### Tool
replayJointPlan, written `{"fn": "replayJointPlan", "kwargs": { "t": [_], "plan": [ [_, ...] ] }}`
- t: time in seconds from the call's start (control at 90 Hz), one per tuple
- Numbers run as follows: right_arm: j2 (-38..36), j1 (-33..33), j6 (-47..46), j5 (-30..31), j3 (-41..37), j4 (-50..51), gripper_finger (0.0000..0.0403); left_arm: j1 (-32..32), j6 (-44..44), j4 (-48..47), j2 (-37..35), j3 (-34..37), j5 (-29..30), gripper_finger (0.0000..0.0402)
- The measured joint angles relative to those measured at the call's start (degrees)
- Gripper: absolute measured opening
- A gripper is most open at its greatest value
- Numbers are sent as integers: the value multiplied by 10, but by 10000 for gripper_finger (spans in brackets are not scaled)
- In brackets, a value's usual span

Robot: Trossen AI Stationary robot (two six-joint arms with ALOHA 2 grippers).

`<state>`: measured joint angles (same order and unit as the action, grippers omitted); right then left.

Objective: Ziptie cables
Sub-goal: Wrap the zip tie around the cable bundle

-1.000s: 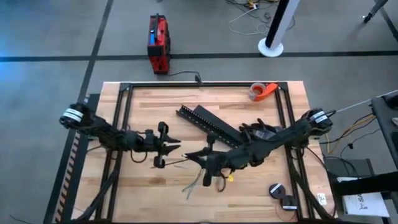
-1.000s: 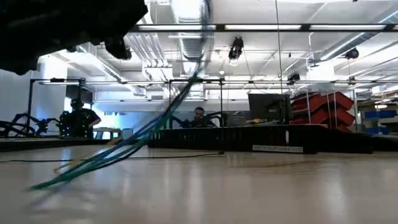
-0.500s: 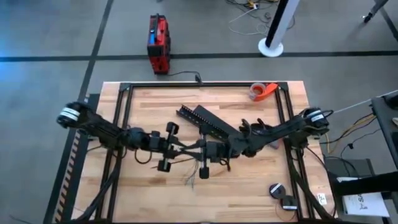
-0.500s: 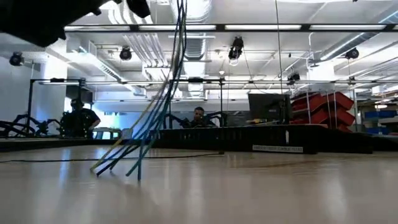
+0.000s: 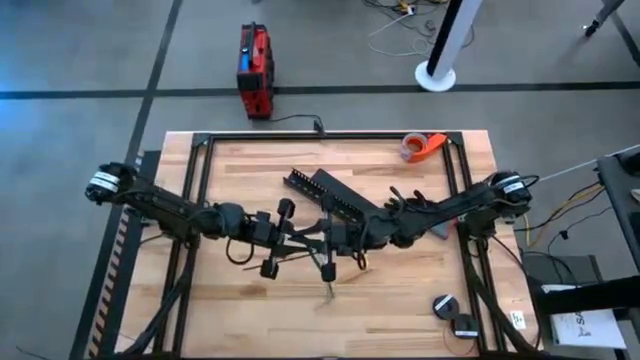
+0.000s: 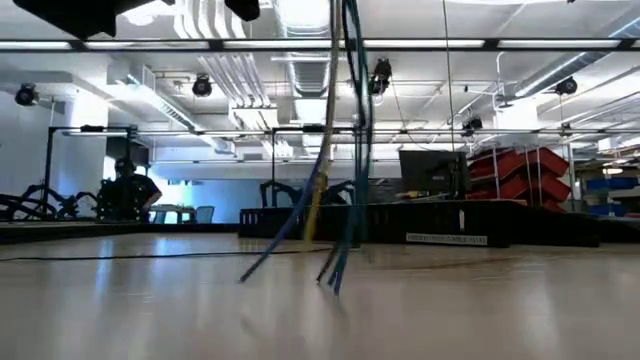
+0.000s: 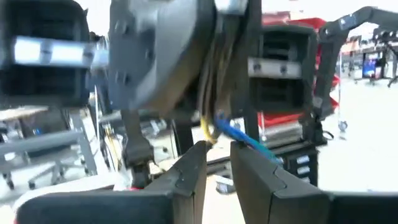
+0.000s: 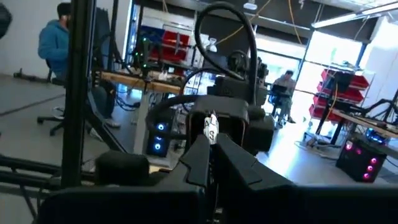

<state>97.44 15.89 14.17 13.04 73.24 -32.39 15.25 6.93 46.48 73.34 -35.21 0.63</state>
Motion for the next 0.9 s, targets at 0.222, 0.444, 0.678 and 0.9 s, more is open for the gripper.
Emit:
{"fn": "replayJointPlan", "kwargs": {
  "t": [0.222,0.444,0.678,0.9],
  "plan": [
    [4,3,1,-20,2,31,3,1,-22,-1,-26,8,1,91],
    [5,0,0,-30,2,37,3,-2,-16,9,-15,12,-8,160],
    [6,-1,7,-26,2,42,3,-2,-17,31,-14,12,-44,191],
    [6,-5,8,-25,6,39,3,-2,-19,60,-9,12,-21,169]
  ]
}}
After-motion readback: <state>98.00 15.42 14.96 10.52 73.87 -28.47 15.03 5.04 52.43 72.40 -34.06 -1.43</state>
